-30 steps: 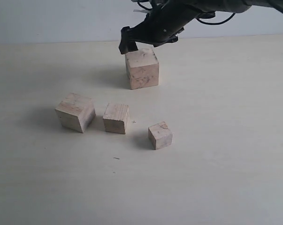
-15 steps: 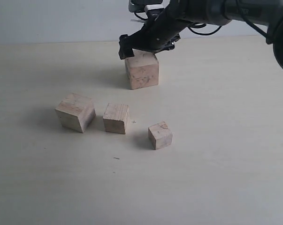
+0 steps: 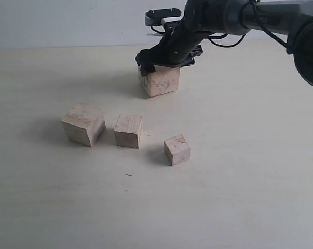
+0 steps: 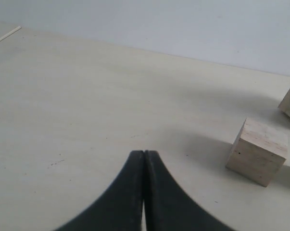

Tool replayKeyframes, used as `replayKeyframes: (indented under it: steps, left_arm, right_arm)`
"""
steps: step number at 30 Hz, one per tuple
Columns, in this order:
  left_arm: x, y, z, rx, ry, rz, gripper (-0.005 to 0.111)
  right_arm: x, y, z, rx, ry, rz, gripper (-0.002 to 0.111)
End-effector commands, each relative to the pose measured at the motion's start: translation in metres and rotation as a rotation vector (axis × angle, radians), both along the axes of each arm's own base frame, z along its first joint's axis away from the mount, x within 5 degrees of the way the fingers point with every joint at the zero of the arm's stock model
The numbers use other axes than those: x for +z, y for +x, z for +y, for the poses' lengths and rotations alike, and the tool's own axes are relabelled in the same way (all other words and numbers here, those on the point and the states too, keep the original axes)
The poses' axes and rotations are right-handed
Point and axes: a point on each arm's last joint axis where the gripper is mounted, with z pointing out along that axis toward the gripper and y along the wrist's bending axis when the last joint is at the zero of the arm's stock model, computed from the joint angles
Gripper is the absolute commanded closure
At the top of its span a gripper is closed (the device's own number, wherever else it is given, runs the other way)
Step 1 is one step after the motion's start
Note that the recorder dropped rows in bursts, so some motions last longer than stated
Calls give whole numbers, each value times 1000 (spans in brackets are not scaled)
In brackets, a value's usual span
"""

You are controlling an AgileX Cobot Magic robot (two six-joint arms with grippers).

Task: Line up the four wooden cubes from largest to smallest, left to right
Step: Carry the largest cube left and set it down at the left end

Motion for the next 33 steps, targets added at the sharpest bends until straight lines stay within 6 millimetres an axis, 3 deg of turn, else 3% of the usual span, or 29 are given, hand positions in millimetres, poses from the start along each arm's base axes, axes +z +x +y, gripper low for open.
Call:
replayKeyframes:
  steps: [1, 2, 4, 6, 8, 10, 16, 23, 33]
  left_arm:
    - [-1, 0, 0, -6, 5, -7, 107]
    - [-1, 0, 0, -6, 5, -7, 107]
    - [-1, 0, 0, -6, 5, -7, 107]
    - [-1, 0, 0, -6, 5, -7, 107]
    - [-1, 0, 0, -6, 5, -7, 107]
    - [-1, 0, 0, -6, 5, -7, 107]
    - [-1, 0, 0, -6, 5, -7, 107]
    - [-1, 0, 0, -6, 5, -7, 107]
    - [-1, 0, 0, -7, 7, -7, 107]
  right_arm:
    - [53, -4, 2, 37, 91, -86, 108]
    - [63, -6, 3, 66, 105, -108, 108]
    - [94, -27, 20, 294, 100, -219, 108]
    - [104, -54, 45, 542, 112, -271, 108]
    - [108, -88, 76, 756, 194, -287, 108]
    - [108, -114, 102, 855, 202, -330, 108]
    - [98, -155, 139, 1029, 178, -418, 108]
    - [56, -169, 157, 1076, 152, -354, 108]
    - [32, -162, 158, 1085, 58, -380, 108]
